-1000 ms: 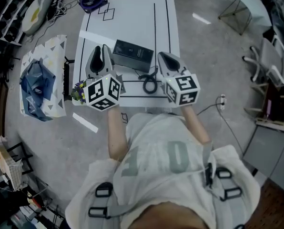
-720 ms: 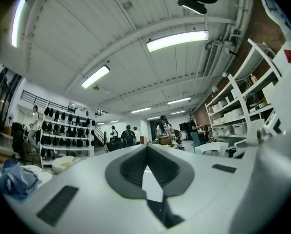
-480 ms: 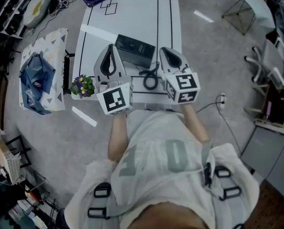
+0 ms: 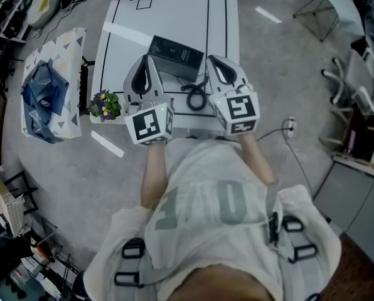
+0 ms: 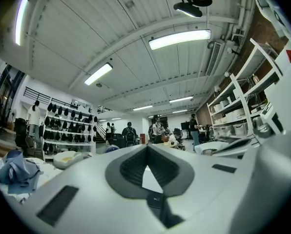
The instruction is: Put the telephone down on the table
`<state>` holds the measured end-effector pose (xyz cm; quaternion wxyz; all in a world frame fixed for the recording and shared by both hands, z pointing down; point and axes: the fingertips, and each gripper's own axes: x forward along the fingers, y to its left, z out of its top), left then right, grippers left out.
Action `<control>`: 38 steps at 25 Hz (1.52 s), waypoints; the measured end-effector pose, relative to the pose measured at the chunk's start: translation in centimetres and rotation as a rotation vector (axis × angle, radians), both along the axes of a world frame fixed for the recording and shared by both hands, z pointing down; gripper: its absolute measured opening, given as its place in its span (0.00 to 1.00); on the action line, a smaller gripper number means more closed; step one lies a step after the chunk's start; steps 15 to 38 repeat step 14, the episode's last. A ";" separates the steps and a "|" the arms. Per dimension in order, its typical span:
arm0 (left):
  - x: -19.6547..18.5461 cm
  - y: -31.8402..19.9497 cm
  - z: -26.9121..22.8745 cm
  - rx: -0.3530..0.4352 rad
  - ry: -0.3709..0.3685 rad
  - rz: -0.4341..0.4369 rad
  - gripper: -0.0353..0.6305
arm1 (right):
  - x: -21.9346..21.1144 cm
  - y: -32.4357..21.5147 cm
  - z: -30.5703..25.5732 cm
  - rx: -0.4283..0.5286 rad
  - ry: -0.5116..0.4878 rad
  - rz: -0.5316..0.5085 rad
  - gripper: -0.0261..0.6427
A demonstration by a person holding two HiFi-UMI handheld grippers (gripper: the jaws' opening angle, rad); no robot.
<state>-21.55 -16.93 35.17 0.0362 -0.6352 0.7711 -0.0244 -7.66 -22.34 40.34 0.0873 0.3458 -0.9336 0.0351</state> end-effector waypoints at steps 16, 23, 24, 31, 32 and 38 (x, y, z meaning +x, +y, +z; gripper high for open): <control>-2.3 0.0 1.3 -0.019 0.022 -0.041 0.06 | -0.4 -0.6 0.5 -0.027 -0.009 0.017 0.05; -2.3 0.0 1.3 -0.019 0.022 -0.041 0.06 | -0.4 -0.6 0.5 -0.027 -0.009 0.017 0.05; -2.3 0.0 1.3 -0.019 0.022 -0.041 0.06 | -0.4 -0.6 0.5 -0.027 -0.009 0.017 0.05; -2.3 0.0 1.3 -0.019 0.022 -0.041 0.06 | -0.4 -0.6 0.5 -0.027 -0.009 0.017 0.05; -2.3 0.0 1.3 -0.019 0.022 -0.041 0.06 | -0.4 -0.6 0.5 -0.027 -0.009 0.017 0.05; -2.3 0.0 1.3 -0.019 0.022 -0.041 0.06 | -0.4 -0.6 0.5 -0.027 -0.009 0.017 0.05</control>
